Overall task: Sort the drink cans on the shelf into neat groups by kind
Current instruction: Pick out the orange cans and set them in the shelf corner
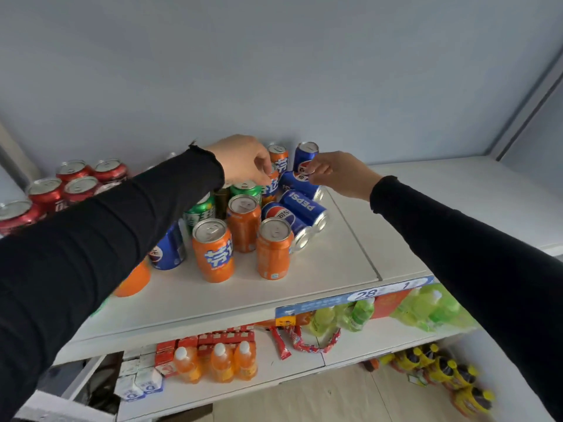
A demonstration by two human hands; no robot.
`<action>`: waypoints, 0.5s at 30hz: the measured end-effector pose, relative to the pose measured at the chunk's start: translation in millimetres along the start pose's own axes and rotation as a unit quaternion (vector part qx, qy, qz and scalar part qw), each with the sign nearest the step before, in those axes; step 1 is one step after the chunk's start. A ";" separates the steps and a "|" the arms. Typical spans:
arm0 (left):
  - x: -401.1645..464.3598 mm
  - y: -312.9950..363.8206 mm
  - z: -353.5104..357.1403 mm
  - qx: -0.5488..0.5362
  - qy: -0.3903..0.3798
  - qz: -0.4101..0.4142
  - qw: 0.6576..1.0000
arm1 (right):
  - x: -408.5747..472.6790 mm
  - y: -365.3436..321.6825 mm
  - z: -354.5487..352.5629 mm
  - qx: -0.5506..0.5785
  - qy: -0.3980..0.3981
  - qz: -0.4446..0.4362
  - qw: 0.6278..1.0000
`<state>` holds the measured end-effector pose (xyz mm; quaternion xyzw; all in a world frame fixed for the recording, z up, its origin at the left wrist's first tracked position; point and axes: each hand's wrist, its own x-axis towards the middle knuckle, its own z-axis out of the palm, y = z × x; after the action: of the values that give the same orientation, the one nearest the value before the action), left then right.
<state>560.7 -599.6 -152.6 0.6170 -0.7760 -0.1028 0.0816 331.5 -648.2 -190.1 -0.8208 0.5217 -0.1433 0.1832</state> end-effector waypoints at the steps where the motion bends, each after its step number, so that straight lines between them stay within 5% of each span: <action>1: 6.0 7.1 2.9 0.005 -0.019 -0.014 1.000 | 1.6 10.2 0.2 -0.012 -0.018 -0.002 1.000; 10: 44.3 44.9 32.0 0.150 -0.182 -0.091 0.967 | 28.3 30.9 19.5 -0.138 -0.190 -0.054 0.971; 15: 61.4 55.6 50.8 0.224 -0.221 -0.092 0.945 | 56.5 22.9 27.6 -0.093 -0.311 -0.002 0.946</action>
<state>481.7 -644.3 -187.2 0.6496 -0.7177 -0.0672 -0.2418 348.3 -704.3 -222.6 -0.8392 0.4478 0.1684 0.2587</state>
